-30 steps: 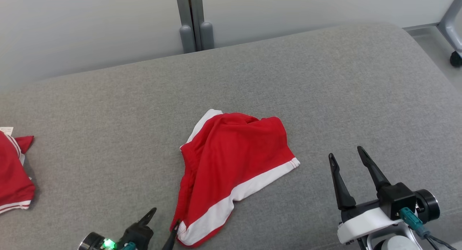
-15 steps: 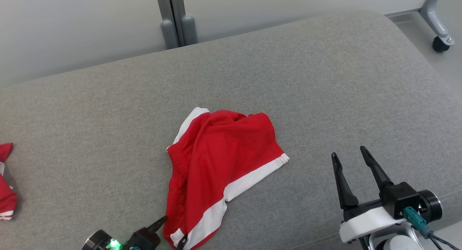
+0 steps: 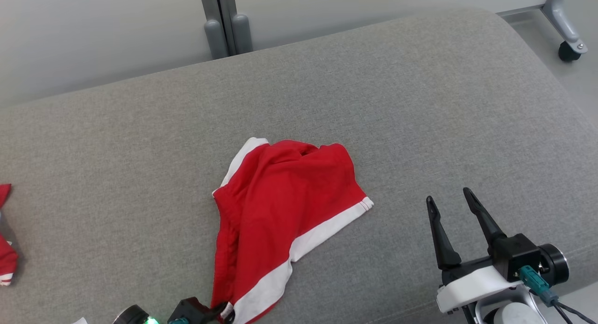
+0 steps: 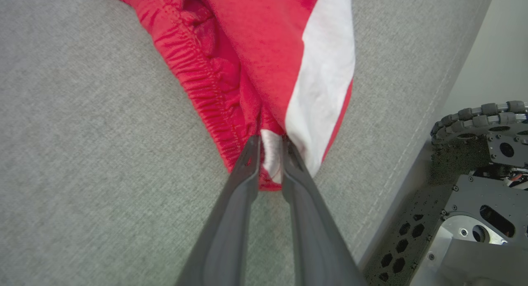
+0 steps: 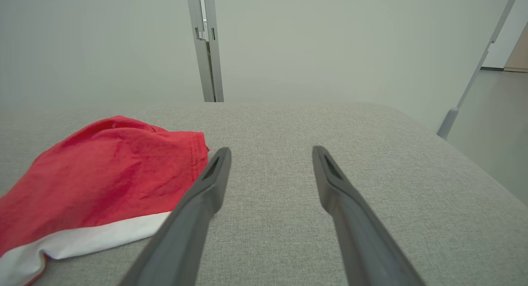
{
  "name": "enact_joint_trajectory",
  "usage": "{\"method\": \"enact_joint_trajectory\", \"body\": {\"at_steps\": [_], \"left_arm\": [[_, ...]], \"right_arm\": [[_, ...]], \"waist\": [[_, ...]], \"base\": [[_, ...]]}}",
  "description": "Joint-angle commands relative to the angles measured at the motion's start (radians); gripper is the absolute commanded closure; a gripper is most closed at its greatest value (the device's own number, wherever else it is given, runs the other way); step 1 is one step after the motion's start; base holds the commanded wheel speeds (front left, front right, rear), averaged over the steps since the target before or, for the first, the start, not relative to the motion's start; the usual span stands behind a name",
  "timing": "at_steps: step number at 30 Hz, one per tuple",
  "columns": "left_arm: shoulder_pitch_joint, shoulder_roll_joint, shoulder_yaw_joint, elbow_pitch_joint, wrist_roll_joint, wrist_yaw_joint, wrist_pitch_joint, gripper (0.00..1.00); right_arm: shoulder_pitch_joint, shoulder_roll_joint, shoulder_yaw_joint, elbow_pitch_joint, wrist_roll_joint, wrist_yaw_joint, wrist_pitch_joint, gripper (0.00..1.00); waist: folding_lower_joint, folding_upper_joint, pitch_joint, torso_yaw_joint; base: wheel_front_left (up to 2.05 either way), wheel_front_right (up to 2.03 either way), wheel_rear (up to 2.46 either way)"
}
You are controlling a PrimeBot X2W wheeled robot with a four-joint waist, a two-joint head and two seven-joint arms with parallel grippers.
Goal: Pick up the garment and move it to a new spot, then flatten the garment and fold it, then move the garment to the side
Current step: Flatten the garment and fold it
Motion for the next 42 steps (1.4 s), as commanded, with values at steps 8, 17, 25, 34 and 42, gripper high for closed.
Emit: {"method": "enact_joint_trajectory", "body": {"at_steps": [8,17,25,34,42], "left_arm": [[-0.012,-0.011,-0.003,0.039,-0.030,0.004,0.011,0.89],[0.060,-0.053,0.110,0.002,-0.174,0.055,-0.103,1.00],[0.210,-0.090,0.208,0.005,-0.294,0.086,-0.231,1.00],[0.195,-0.143,0.214,0.118,-0.263,0.040,-0.272,0.00],[0.225,-0.198,0.383,0.003,-0.248,0.031,-0.274,0.00]], "right_arm": [[-0.006,-0.001,-0.004,0.004,0.004,-0.001,0.000,0.00],[0.005,-0.002,-0.006,0.005,-0.002,-0.001,0.000,0.00],[0.037,-0.001,-0.011,0.004,-0.014,-0.001,0.000,0.00],[0.016,-0.002,-0.002,0.005,-0.031,-0.001,0.000,0.00],[0.027,-0.005,-0.016,-0.002,-0.038,-0.001,0.000,0.00]], "waist": [[0.0000,0.0000,0.000,-0.005],[0.0000,0.0000,-0.019,-0.007],[0.0000,0.0000,-0.041,0.026],[0.0000,0.0000,-0.042,0.063],[0.0000,0.0000,-0.048,0.081]], "base": [[0.00,0.00,0.00],[0.00,0.00,0.00],[0.00,0.00,0.00],[0.00,0.00,0.00],[0.00,0.00,0.00]]}}
